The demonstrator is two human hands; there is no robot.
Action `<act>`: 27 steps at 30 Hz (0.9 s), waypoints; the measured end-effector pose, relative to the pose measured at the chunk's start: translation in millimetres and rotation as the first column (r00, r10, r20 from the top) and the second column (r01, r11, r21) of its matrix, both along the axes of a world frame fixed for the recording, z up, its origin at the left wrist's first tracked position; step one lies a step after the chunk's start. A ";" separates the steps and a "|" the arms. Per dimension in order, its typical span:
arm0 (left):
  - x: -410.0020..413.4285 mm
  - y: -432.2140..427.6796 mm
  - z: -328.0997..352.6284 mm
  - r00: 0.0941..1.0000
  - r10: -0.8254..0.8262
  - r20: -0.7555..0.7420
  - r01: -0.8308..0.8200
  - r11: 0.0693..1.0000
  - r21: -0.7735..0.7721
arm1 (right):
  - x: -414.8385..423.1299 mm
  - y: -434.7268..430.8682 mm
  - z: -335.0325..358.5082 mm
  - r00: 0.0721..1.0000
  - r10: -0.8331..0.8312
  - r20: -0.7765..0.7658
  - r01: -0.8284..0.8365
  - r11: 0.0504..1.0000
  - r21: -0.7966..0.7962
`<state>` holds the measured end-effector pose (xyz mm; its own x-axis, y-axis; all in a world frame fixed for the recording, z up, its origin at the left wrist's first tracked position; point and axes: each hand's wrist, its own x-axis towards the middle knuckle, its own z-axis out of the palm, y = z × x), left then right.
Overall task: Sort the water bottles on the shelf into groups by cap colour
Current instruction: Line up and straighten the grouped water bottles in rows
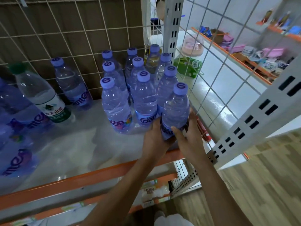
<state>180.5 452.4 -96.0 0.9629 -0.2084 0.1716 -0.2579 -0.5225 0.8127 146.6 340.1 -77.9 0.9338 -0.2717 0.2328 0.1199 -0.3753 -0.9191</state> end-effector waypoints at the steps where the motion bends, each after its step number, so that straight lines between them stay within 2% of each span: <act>1: -1.2 -0.7 0.7 1.000 0.001 0.009 -0.001 1.000 0.009 | -0.5 -0.1 -1.0 1.000 0.001 0.005 -0.001 1.000 -0.003; 6: -3.1 -6.2 5.2 1.000 0.015 0.016 -0.016 0.999 0.042 | -2.7 -3.9 3.2 1.000 -0.001 0.001 0.001 1.000 -0.005; 8: -4.6 -4.9 5.9 1.000 -0.008 0.016 0.007 0.999 0.031 | -6.0 -0.8 7.6 0.999 -0.028 0.016 0.029 0.998 -0.056; 10: -7.1 -0.3 5.2 0.999 -0.042 0.009 0.042 0.999 0.030 | -12.3 7.1 9.6 0.986 -0.146 0.077 0.157 0.972 -0.176; 12: -11.6 7.8 7.6 0.999 -0.039 0.020 0.038 0.999 0.039 | -23.0 19.6 13.2 0.941 -0.289 0.175 0.325 0.917 -0.232; 14: -15.9 20.9 14.9 0.995 0.010 0.095 -0.015 0.999 0.050 | -32.6 34.3 16.9 0.905 -0.307 0.295 0.387 0.881 -0.271; 17: -20.2 54.0 28.8 0.965 0.086 0.247 -0.105 0.992 0.066 | -35.7 61.8 20.1 0.934 -0.134 0.333 0.259 0.894 -0.366; 20: -23.9 99.1 38.0 0.919 0.227 0.323 -0.256 0.965 0.050 | -27.6 101.5 17.5 0.948 0.040 0.315 0.099 0.905 -0.414; 23: -34.1 151.7 40.9 0.811 0.384 0.442 -0.443 0.896 0.034 | -16.0 150.7 10.7 0.941 0.245 0.234 -0.123 0.891 -0.437; 27: -48.4 222.3 36.3 0.671 0.556 0.490 -0.634 0.773 -0.010 | 0.1 225.3 1.0 0.879 0.461 0.119 -0.374 0.824 -0.427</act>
<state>132.1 674.8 -59.8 0.7122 0.3222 0.6236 -0.1546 -0.7946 0.5871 146.7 565.3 -76.9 0.8541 0.2836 0.4359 0.5167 -0.5576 -0.6497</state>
